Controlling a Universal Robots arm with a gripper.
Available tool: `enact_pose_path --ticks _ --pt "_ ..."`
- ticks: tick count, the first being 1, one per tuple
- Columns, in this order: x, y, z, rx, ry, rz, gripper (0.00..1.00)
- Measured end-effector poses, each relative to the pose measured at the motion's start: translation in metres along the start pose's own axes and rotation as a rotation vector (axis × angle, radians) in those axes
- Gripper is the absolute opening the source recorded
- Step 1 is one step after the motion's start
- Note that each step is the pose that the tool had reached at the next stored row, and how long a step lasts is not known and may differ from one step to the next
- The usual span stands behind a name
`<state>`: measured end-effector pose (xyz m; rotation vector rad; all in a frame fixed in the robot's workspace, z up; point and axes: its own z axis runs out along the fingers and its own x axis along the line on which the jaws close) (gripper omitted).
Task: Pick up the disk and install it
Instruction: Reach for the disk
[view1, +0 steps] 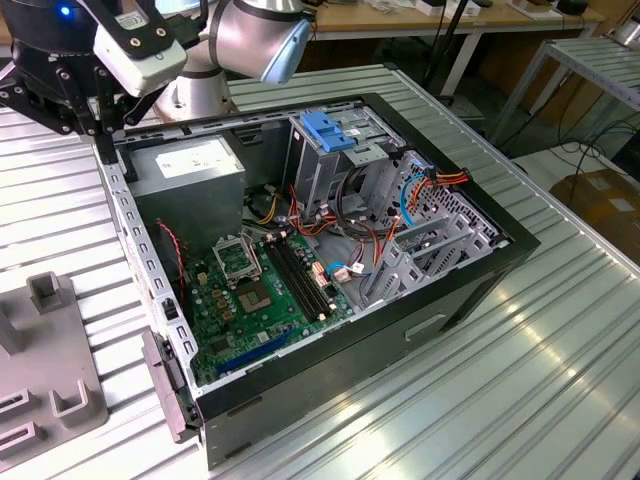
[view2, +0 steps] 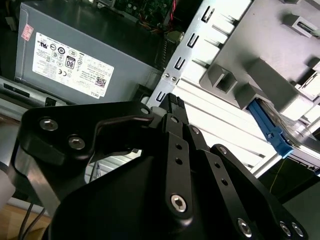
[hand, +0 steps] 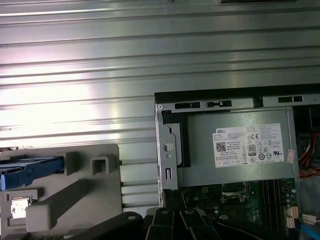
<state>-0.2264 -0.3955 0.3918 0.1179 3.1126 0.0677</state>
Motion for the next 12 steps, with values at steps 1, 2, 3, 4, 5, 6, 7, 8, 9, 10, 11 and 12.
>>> enact_pose_path --ticks 1,2,3,4,5,6,7,8,9,10,11,12 --pt "0.0015 -0.0001 0.0000 0.0000 0.0000 0.000 0.10" --pt "0.0032 -0.0002 -0.0001 0.0000 0.0000 0.000 0.10" --pt "0.0060 -0.0004 -0.0002 0.0000 0.0000 0.000 0.10" --pt "0.0088 -0.0005 -0.0002 0.0001 0.0000 0.000 0.10" --pt "0.0115 -0.0006 -0.0003 0.0001 0.0000 0.000 0.10" --pt "0.0137 -0.0007 -0.0004 0.0001 0.0000 0.000 0.10" --pt "0.0166 -0.0009 -0.0004 0.0000 0.0000 0.000 0.10" --pt "0.0201 -0.0011 -0.0005 0.0000 0.0000 0.000 0.10" --pt "0.0225 -0.0012 -0.0006 0.0000 0.0000 0.000 0.10" --pt "0.0240 -0.0013 -0.0007 0.0000 0.0000 0.000 0.10" --pt "0.0257 -0.0014 -0.0007 0.0000 0.0000 0.000 0.10" --pt "0.0285 -0.0015 -0.0008 0.0000 0.0000 0.000 0.10"
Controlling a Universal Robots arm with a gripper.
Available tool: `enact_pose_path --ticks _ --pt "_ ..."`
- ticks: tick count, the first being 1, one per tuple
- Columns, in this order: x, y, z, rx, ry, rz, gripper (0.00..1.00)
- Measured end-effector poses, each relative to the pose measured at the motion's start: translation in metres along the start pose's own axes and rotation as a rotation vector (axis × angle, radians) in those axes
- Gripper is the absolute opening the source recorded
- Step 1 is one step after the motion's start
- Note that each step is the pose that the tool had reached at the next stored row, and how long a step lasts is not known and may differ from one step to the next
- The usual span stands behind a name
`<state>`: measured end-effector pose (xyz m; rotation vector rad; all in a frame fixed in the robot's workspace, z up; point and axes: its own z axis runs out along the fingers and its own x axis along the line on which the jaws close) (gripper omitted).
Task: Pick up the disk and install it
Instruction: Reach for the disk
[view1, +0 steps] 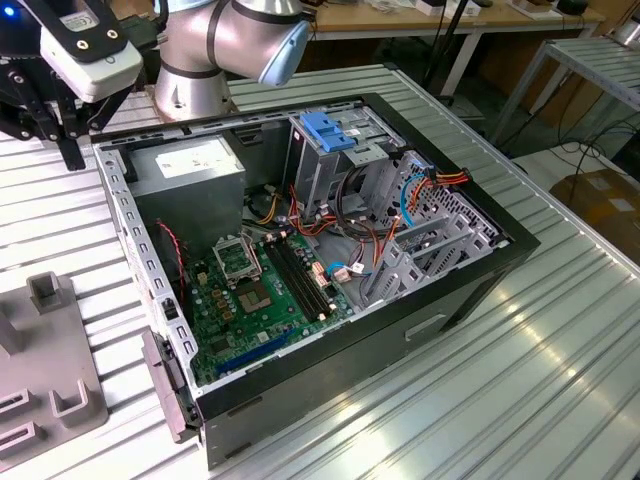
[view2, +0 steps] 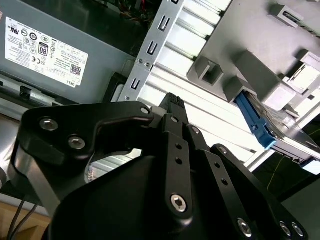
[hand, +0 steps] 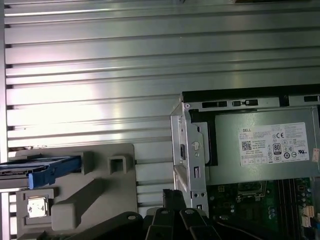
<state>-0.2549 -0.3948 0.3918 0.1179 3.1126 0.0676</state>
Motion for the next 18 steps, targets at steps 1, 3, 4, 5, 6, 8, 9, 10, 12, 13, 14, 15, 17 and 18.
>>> enact_pose_path --ticks 1,3,4,5,6,8,9,10,12,13,14,15,17,18 --pt "0.0020 -0.0001 0.0000 0.0000 -0.0001 0.000 0.10" --pt "0.0063 -0.0003 -0.0002 0.0000 0.0000 0.000 0.10" --pt "0.0079 -0.0004 -0.0002 0.0000 0.0000 0.000 0.10" --pt "0.0093 -0.0005 -0.0003 0.0000 0.0000 0.000 0.10" --pt "0.0110 -0.0006 -0.0003 0.0000 0.0000 0.000 0.10" --pt "0.0153 -0.0008 -0.0004 0.0000 0.0000 0.000 0.10" --pt "0.0170 -0.0009 -0.0005 0.0000 0.0000 0.000 0.10" --pt "0.0189 -0.0010 -0.0005 0.0000 0.0000 0.000 0.10" --pt "0.0226 -0.0012 -0.0006 0.0000 0.0001 0.000 0.10" --pt "0.0259 -0.0014 -0.0007 0.0000 -0.0001 0.000 0.10" --pt "0.0288 -0.0016 -0.0008 0.0000 0.0000 0.000 0.10" --pt "0.0304 -0.0017 -0.0008 0.0000 0.0000 0.000 0.10" --pt "0.0360 -0.0020 -0.0010 0.0000 0.0000 0.000 0.10" --pt "0.0414 -0.0021 -0.0011 0.0000 0.0000 0.000 0.10"
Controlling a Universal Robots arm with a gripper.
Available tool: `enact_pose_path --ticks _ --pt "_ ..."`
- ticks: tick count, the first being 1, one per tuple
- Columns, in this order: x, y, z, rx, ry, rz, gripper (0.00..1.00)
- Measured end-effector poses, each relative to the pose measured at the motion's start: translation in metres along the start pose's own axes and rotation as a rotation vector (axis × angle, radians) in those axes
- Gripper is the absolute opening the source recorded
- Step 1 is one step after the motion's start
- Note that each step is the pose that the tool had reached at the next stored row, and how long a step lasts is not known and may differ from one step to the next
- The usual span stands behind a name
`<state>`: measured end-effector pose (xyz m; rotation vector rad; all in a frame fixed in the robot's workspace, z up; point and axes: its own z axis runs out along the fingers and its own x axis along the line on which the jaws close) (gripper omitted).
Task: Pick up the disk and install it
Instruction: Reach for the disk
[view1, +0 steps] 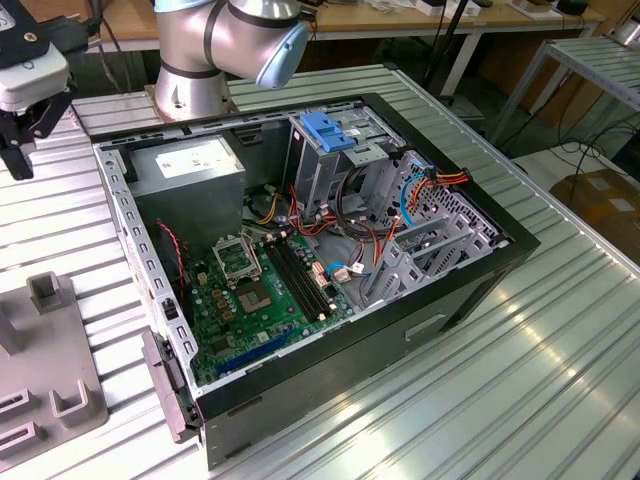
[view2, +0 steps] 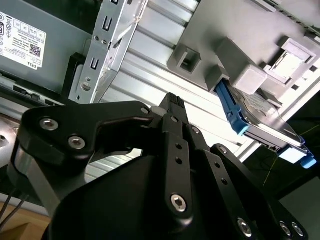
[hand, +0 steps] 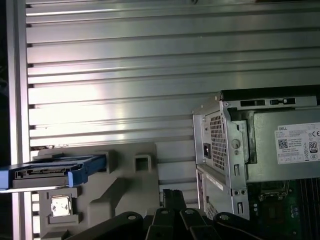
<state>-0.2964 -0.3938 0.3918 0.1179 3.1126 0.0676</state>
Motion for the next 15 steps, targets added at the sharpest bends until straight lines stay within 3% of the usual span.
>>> enact_pose_path --ticks 5,15 --pt "0.0205 0.0010 -0.0004 0.0000 0.0000 0.000 0.10" --pt "0.0431 0.0021 -0.0009 0.0000 0.0000 0.000 0.10"
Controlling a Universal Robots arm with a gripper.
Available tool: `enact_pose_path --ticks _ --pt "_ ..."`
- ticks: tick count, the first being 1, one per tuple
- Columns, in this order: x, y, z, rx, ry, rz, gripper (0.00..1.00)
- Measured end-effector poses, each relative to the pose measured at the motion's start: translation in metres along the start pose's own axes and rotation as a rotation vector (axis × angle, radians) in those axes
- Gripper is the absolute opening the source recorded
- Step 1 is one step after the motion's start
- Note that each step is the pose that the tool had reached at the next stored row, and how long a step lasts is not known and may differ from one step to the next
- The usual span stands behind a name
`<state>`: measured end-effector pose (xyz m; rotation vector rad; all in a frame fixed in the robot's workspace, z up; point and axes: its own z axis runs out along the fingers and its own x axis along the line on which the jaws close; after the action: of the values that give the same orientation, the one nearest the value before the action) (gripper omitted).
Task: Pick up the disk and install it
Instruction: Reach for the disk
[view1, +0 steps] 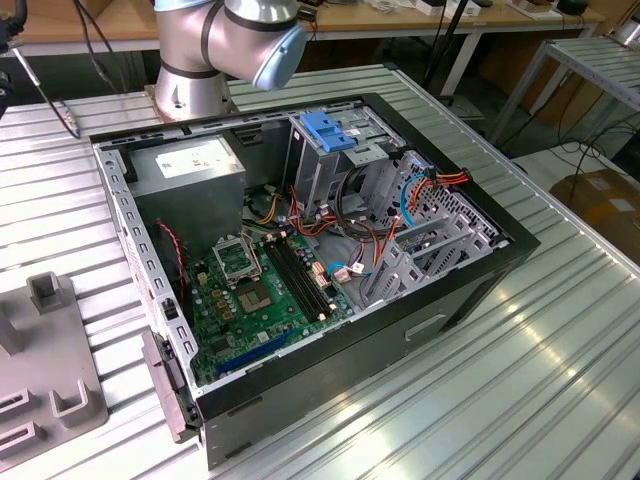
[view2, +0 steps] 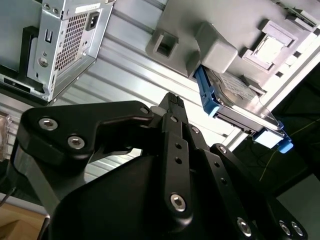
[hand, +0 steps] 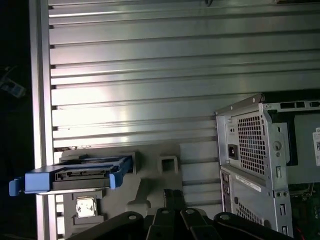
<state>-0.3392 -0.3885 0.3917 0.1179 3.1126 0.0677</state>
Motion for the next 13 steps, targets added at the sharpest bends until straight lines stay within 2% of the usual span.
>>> enact_pose_path --ticks 9,13 --pt "0.0207 0.0014 -0.0004 0.0001 0.0000 0.000 0.10" --pt "0.0327 0.0020 -0.0006 0.0000 -0.0001 0.000 0.10"
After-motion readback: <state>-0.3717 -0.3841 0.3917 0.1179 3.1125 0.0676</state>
